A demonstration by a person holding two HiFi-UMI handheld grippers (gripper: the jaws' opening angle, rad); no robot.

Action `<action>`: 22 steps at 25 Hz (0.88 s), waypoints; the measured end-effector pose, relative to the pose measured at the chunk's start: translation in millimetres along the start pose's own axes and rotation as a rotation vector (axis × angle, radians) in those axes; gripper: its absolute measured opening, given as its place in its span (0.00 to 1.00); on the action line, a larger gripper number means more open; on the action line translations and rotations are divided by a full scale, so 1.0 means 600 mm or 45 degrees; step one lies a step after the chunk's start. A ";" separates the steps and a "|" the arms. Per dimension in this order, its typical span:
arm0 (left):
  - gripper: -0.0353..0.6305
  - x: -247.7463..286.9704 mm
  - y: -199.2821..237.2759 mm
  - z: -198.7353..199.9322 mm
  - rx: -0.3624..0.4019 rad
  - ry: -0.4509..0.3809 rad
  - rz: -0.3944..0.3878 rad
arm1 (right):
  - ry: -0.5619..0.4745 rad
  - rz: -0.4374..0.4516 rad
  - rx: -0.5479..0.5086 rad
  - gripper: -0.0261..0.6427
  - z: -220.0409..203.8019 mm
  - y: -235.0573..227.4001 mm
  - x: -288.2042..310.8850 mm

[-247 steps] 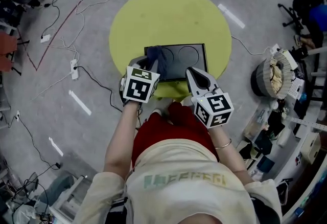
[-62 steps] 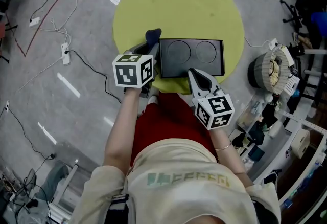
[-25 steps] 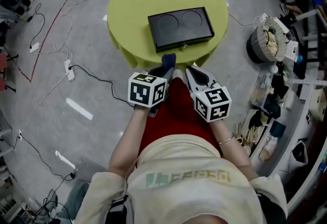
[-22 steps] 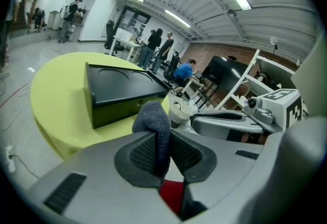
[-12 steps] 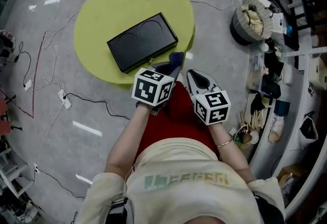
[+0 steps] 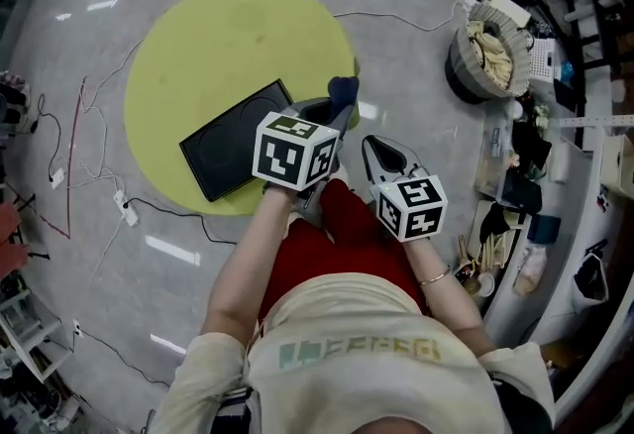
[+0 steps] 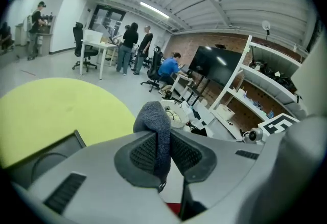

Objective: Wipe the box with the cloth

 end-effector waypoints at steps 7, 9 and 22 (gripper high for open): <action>0.15 0.027 0.129 0.090 -0.032 -0.044 0.222 | 0.029 0.102 -0.012 0.10 0.051 -0.036 0.074; 0.15 0.025 0.165 0.107 -0.042 -0.055 0.282 | 0.045 0.146 -0.023 0.10 0.060 -0.032 0.097; 0.15 0.011 0.231 0.083 -0.003 0.052 0.410 | 0.125 0.275 -0.056 0.10 0.071 0.001 0.167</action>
Point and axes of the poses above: the fingertips, and each gripper's own axes: x forward along the fingers, y to its left, z out of its top, the point moved 1 cm from there along -x, backward along the fingers, and after that the axes turned 1 degree about -x, right-handed, at the moved point
